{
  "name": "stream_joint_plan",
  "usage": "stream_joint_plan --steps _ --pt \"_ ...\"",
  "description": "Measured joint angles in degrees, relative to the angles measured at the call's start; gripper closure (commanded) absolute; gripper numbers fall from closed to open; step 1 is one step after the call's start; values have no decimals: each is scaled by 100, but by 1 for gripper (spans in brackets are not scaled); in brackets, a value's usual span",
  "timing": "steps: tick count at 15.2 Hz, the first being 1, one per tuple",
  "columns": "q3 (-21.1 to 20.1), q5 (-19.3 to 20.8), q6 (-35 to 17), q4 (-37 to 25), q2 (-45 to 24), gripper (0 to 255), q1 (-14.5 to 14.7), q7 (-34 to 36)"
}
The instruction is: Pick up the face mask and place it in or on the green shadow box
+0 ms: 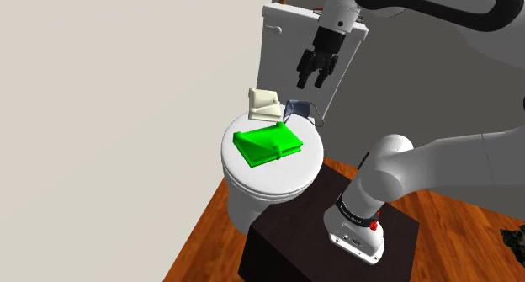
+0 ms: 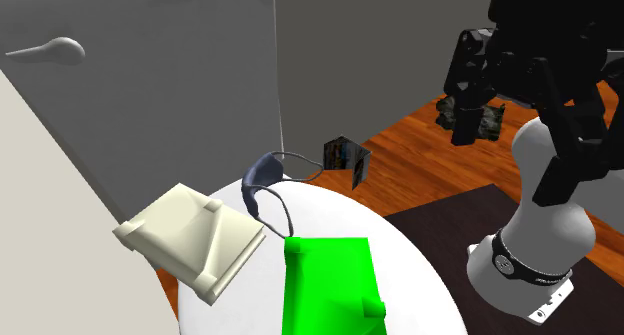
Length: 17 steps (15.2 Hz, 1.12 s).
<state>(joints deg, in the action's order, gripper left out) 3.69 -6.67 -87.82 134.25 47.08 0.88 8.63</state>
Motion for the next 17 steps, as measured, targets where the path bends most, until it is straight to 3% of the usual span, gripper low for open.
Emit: stream_joint_plan --steps 4,17 --pt "202 197 -211 149 -64 0 -80 -263" --pt "1470 1195 -1949 746 -1051 0 -517 -1767"
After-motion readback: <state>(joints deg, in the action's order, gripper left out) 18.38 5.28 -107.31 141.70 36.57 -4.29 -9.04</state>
